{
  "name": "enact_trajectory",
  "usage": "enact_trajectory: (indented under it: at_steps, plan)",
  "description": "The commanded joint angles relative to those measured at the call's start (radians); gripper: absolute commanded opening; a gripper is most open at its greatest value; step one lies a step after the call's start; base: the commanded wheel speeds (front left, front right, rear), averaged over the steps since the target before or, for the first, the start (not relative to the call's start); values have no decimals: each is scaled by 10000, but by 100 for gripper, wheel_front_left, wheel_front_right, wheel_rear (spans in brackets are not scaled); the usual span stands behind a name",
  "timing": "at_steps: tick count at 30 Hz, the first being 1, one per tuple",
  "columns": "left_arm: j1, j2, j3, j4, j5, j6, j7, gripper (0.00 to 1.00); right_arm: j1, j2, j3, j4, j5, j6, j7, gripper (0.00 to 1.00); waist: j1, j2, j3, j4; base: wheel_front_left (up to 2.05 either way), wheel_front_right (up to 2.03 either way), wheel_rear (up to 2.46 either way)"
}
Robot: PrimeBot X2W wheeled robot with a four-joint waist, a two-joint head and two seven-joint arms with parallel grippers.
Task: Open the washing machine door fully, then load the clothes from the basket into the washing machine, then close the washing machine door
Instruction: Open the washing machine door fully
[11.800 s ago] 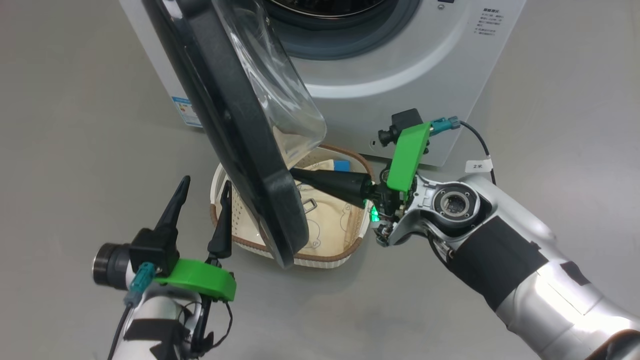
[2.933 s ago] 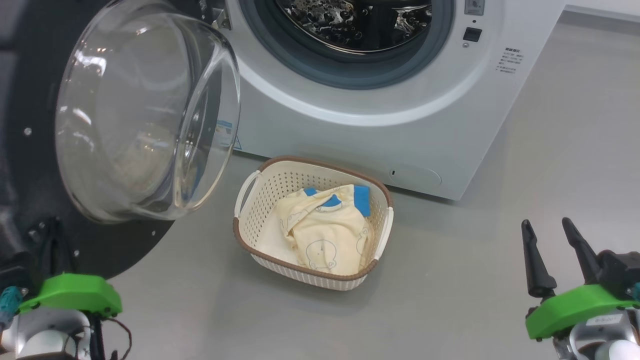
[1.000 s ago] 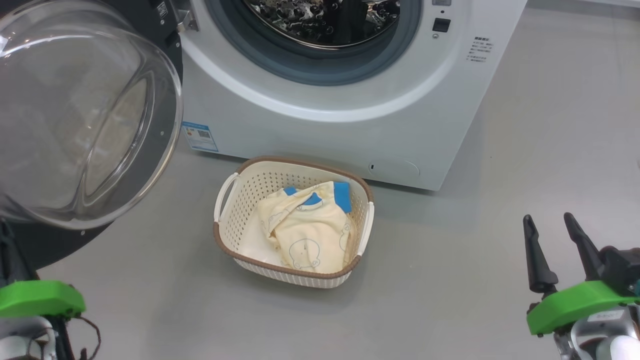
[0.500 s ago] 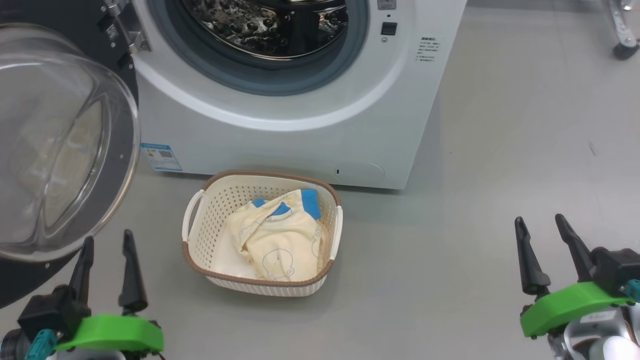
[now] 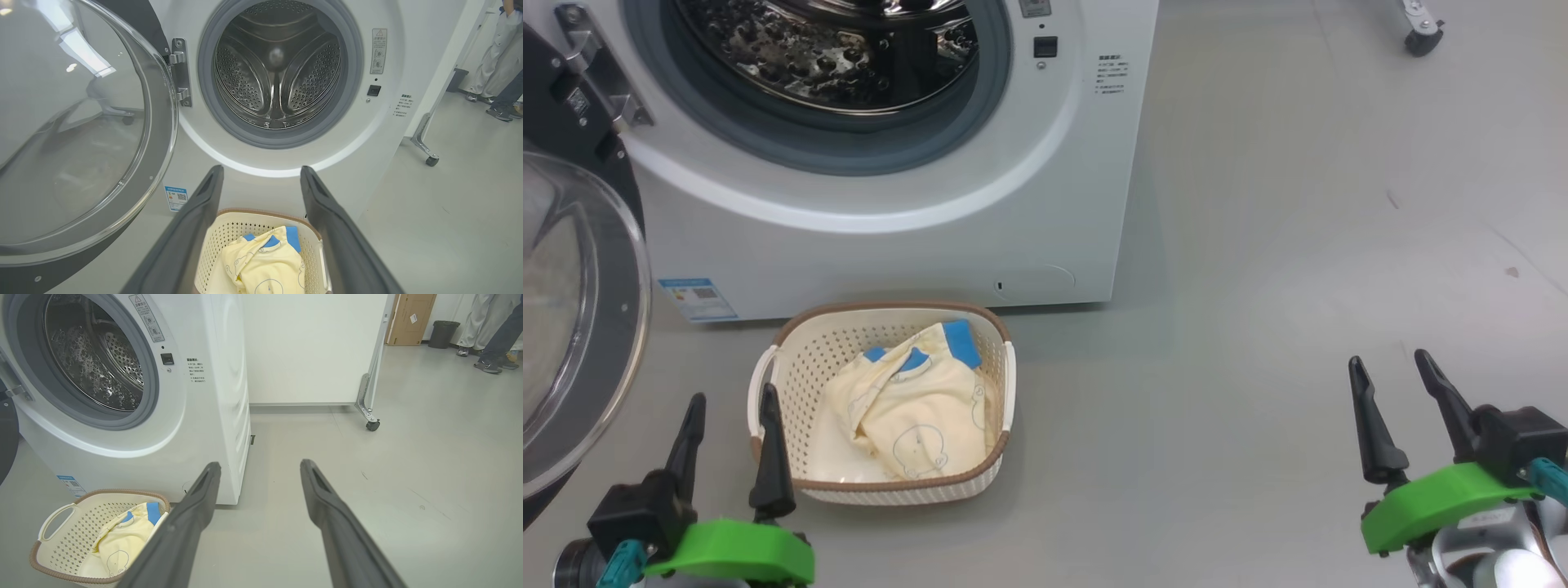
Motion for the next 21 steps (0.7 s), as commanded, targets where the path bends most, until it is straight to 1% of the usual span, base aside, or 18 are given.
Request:
enact_trajectory:
  at_steps: [1, 8, 21]
  plan:
    - [-332, 127, 376, -210, -12, -31, -80, 100, -381, -93, 218, -353, -48, -29, -101, 100, 0, -1, -32, -152, 0, 0, 0]
    - [-404, 148, 304, 79, 44, 49, -58, 100, -340, -93, 196, -456, -49, -29, -42, 100, 0, -1, -79, -332, 0, 0, 0]
    - [-509, 129, 199, 197, 60, 107, -244, 100, -307, -93, 131, -472, -13, -29, -37, 100, 0, -1, -101, -180, 0, 0, 0]
